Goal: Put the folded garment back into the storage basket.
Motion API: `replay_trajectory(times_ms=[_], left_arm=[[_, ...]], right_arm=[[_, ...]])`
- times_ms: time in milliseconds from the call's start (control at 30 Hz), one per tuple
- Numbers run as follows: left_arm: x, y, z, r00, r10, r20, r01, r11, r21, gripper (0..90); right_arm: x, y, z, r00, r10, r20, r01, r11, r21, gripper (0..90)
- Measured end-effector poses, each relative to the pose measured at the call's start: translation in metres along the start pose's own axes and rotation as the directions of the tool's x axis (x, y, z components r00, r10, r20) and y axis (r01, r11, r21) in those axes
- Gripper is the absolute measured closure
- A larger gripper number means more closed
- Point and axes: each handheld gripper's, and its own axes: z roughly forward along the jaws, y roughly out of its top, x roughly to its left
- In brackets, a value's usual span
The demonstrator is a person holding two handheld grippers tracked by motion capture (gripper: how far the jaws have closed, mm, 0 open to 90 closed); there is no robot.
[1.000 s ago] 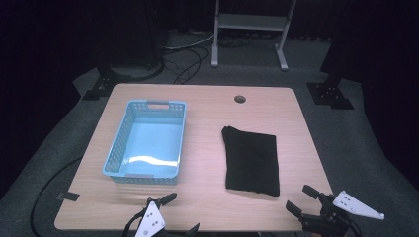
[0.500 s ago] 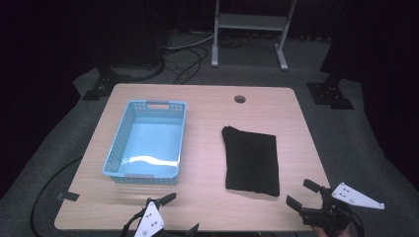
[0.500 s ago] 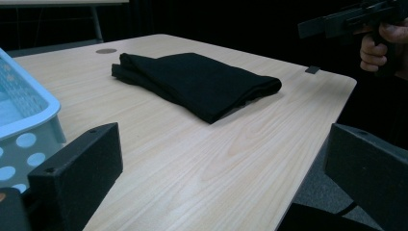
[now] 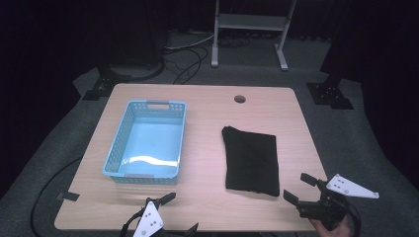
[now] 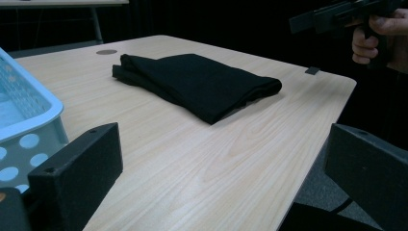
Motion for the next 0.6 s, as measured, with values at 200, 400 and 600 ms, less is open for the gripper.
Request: replay_trajectory(times_ms=[200, 400, 600], left_arm=[[0.0, 0.0, 0.0, 1.0, 0.006, 0.001, -0.006, 1.0, 0.0, 0.0], [0.0, 0.001, 0.0, 1.0, 0.004, 0.004, -0.004, 1.0, -0.005, 0.0], [-0.001, 0.001, 0.001, 1.0, 0.005, 0.007, -0.004, 1.0, -0.008, 0.0]], right_arm=[[-0.001, 0.007, 0.005, 1.0, -0.006, -0.005, 0.006, 1.0, 0.019, 7.7], [-0.001, 0.013, 0.009, 0.9999, -0.011, -0.011, 0.011, 1.0, 0.029, 7.7], [0.0, 0.022, 0.014, 0.9997, -0.021, -0.015, 0.022, 0.999, 0.042, 7.7]])
